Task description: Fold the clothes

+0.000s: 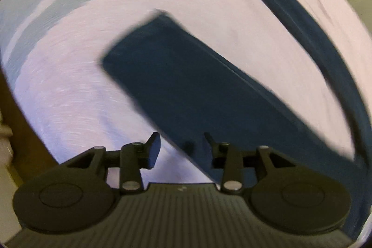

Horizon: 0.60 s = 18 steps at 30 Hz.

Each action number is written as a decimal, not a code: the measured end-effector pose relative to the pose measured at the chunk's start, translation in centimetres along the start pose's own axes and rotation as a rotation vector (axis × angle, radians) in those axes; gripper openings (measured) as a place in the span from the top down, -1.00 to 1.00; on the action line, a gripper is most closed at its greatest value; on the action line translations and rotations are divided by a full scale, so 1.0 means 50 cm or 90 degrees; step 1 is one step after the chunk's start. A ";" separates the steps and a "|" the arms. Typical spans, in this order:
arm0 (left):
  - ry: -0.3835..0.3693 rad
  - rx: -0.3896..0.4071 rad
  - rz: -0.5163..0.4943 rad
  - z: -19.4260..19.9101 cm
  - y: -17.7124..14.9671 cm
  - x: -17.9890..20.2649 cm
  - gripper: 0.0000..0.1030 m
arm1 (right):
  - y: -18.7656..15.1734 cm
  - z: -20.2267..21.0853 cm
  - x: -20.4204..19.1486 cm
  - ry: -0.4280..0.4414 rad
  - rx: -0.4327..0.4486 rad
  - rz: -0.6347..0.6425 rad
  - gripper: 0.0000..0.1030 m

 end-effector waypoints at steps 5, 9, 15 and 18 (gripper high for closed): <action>0.014 0.025 0.158 -0.062 0.050 -0.117 0.28 | -0.068 0.021 0.034 0.054 0.058 -0.201 -0.10; 0.002 0.026 0.209 -0.116 0.070 -0.154 0.37 | -0.078 0.021 0.037 0.065 0.121 -0.291 -0.10; -0.060 0.060 0.060 -0.097 0.135 -0.119 0.96 | -0.059 0.039 0.001 0.038 0.163 -0.230 0.62; -0.075 0.074 -0.059 -0.081 0.141 -0.106 0.91 | -0.056 0.068 -0.010 0.008 0.185 -0.165 0.65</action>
Point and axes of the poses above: each gripper's, at about its wrist camera, not at the fingertips, and z roughly against the way its jaws point, x to its right, y to its top, the point moved 10 cm from there along -z, roughly the way its jaws point, and after that the axes turned 13 degrees about x, right-handed, at the moved point
